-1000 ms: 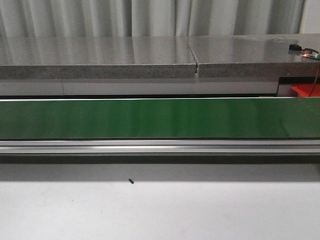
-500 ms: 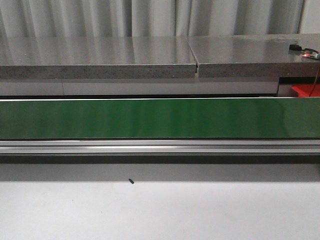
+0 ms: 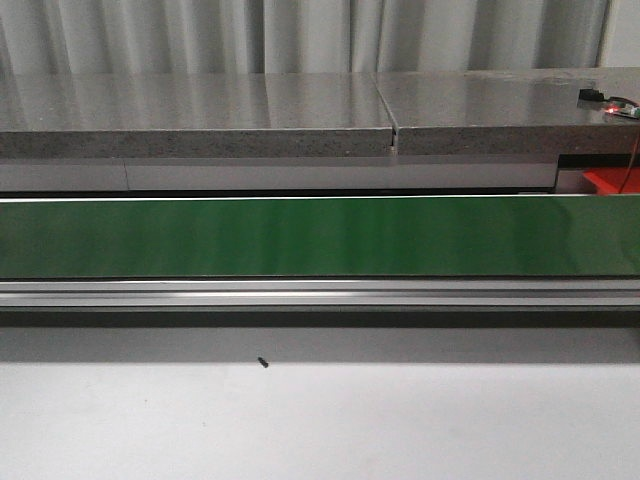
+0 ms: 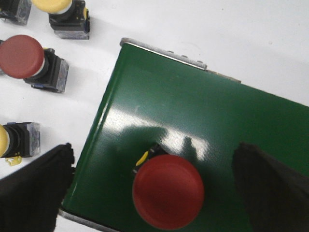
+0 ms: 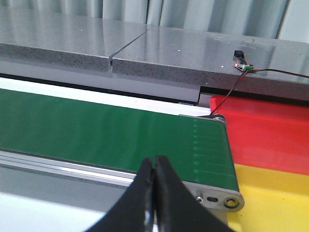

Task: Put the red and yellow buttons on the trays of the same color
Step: 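Carry the red button with the left gripper onto the conveyor belt and release, then grasp a second red mushroom button with the left gripper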

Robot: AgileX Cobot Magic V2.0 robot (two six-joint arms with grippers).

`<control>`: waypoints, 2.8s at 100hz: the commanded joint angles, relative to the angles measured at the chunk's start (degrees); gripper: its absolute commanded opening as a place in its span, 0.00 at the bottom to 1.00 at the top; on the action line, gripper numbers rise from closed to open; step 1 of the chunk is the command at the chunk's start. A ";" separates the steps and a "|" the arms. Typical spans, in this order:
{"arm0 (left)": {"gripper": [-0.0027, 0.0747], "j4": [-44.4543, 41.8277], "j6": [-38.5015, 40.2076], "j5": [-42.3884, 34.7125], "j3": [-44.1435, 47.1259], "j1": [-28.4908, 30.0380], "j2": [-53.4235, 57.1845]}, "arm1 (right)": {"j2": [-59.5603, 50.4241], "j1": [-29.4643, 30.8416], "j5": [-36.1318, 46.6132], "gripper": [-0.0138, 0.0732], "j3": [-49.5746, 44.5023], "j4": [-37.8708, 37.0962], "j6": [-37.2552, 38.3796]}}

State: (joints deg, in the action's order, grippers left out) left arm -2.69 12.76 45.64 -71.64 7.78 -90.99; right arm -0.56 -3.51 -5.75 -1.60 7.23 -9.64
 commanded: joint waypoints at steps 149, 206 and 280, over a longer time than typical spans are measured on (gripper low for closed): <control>0.89 0.04 1.29 -9.96 5.96 30.42 5.47 | -1.10 -0.01 4.67 0.08 0.98 -0.52 -0.23; 0.89 -0.58 2.42 -12.41 5.96 31.04 -5.57 | -1.10 -0.01 4.67 0.08 0.98 -0.52 -0.23; 0.89 -2.05 2.53 -17.95 5.85 31.04 -7.39 | -1.10 -0.01 4.67 0.08 0.98 -0.52 -0.23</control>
State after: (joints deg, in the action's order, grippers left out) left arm -4.22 14.70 30.43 -64.32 38.71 -100.69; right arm -0.56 -3.51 -5.75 -1.60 7.23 -9.64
